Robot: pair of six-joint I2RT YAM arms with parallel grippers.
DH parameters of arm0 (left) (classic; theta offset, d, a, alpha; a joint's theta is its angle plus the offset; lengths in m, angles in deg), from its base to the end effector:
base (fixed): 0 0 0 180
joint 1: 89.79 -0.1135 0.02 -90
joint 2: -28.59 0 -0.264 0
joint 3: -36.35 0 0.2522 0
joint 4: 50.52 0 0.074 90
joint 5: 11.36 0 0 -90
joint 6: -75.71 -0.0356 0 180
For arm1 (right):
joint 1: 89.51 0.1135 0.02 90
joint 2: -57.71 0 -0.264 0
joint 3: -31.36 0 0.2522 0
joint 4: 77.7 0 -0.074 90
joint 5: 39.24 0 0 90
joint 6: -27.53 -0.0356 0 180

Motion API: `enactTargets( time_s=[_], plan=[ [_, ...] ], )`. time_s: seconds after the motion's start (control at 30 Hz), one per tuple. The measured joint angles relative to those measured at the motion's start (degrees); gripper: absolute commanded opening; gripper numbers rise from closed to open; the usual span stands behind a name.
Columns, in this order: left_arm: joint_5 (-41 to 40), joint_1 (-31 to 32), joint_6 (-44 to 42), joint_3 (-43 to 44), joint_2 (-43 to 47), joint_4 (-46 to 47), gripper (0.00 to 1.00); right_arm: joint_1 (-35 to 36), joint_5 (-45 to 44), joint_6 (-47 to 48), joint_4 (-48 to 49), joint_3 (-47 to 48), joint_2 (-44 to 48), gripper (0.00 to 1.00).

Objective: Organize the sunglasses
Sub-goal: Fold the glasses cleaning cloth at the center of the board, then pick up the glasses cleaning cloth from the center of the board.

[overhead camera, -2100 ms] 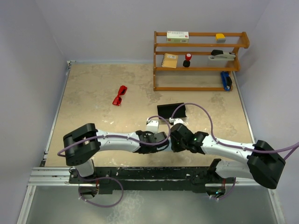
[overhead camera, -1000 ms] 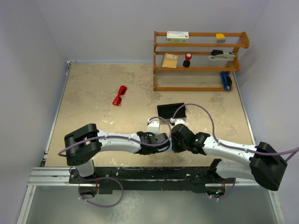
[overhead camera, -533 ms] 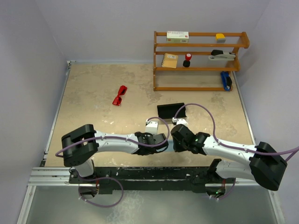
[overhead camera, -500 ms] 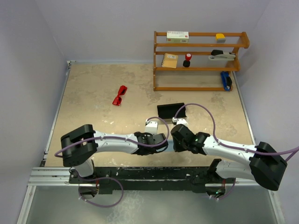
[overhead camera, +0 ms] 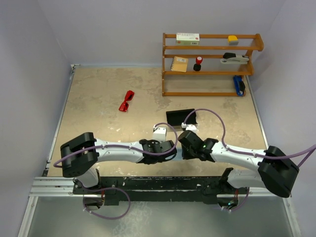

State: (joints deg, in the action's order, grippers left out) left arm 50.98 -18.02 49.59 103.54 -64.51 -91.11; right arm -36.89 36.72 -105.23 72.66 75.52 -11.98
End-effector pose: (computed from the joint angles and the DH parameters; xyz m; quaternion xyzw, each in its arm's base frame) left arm 0.1105 -0.2828 0.1701 0.0168 0.9518 -0.0948 0.2914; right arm 0.1392 0.1679 0.1633 -0.0449 0.9466 0.1412 0.2862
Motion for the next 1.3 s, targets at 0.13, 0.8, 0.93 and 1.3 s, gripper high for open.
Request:
enactTargets(
  time_s=[0.13,0.8,0.93,1.3],
  plan=[
    [0.2,0.0,0.0,-1.0,0.1,0.5,0.0,0.1,0.0,-0.9,0.6,0.2,-0.5,0.22],
    [1.0,0.0,-0.6,-2.7,1.1,2.0,0.0,5.3,-2.1,-6.1,-0.5,1.4,-2.1,0.24],
    [1.1,0.0,-0.7,-3.0,1.2,2.2,0.0,6.1,-3.0,-6.8,-0.9,1.6,-2.4,0.23],
    [1.4,0.0,-0.6,-3.5,1.5,2.4,0.0,6.6,-3.5,-7.3,-0.4,2.5,-4.0,0.09]
  ],
)
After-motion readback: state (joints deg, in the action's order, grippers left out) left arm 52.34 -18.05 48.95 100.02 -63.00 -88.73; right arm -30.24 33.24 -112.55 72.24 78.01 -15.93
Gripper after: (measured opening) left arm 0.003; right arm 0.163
